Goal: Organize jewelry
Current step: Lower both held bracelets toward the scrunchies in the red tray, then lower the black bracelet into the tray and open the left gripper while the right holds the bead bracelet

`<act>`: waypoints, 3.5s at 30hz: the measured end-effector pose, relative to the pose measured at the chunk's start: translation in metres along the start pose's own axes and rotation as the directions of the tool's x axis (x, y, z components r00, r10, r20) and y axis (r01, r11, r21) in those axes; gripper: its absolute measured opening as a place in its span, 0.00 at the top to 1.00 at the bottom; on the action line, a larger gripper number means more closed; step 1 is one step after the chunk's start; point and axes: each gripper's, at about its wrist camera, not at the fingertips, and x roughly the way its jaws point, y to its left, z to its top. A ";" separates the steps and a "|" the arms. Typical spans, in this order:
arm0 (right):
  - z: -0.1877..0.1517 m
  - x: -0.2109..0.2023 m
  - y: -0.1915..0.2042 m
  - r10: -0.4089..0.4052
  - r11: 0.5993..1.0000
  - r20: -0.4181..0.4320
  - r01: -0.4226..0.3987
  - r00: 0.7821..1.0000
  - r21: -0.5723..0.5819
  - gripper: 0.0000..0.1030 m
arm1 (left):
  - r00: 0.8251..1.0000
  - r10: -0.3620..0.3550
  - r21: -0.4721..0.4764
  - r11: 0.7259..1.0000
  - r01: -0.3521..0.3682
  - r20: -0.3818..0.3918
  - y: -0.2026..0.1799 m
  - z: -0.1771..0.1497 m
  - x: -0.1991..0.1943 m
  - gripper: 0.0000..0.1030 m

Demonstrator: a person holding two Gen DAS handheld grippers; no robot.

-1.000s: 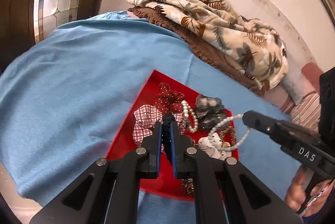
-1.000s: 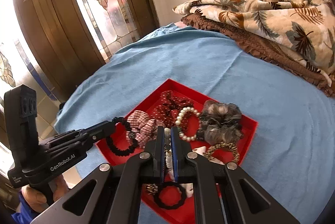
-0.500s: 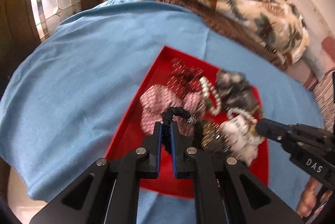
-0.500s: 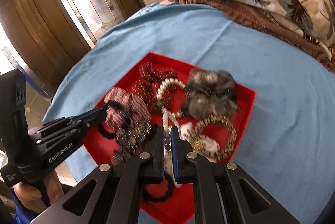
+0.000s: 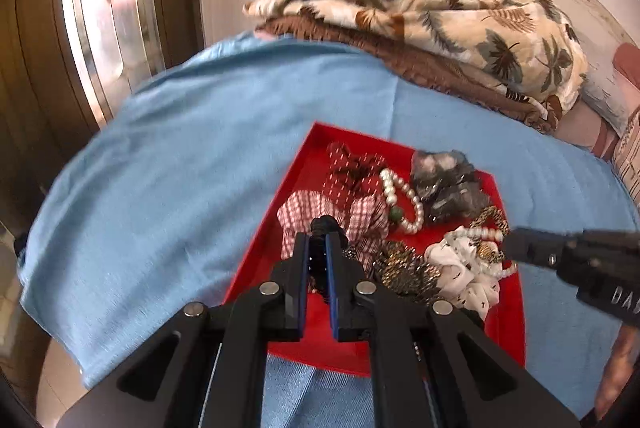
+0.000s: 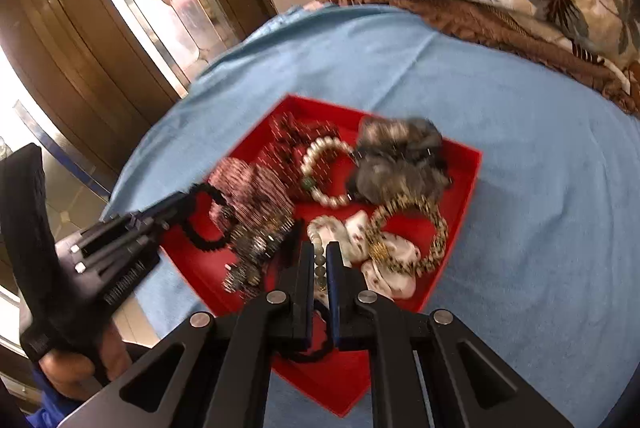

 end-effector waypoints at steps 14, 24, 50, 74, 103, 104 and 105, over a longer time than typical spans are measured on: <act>0.031 0.002 0.018 0.043 0.999 0.054 -0.043 0.998 -0.007 0.93 | 0.998 0.062 0.009 0.998 -0.062 0.009 0.000 0.001 -0.001 0.93; 0.021 0.018 -0.007 0.009 0.999 0.001 -0.009 1.000 0.035 0.93 | 0.998 0.061 0.023 0.998 -0.061 -0.001 -0.004 0.000 0.002 0.93; -0.015 0.058 -0.027 -0.061 0.998 -0.159 0.060 0.985 -0.011 0.93 | 0.955 0.166 0.082 0.985 -0.151 -0.247 -0.001 -0.017 0.067 0.92; 0.045 0.024 -0.020 0.043 0.995 0.060 -0.048 0.997 0.089 0.93 | 0.948 -0.311 -0.301 0.899 0.318 0.075 0.046 0.034 0.030 0.92; 0.031 0.026 -0.010 0.055 0.995 0.032 -0.057 0.998 0.084 0.93 | 0.969 -0.244 -0.139 0.960 0.245 0.021 0.009 0.034 0.023 0.92; 0.033 0.020 -0.006 0.055 0.996 0.045 -0.058 0.997 0.072 0.93 | 0.971 -0.239 -0.129 0.962 0.240 0.021 0.005 0.035 0.024 0.92; 0.034 0.016 -0.004 0.057 0.996 0.054 -0.060 0.997 0.066 0.93 | 0.970 -0.242 -0.126 0.962 0.243 0.020 0.004 0.036 0.024 0.92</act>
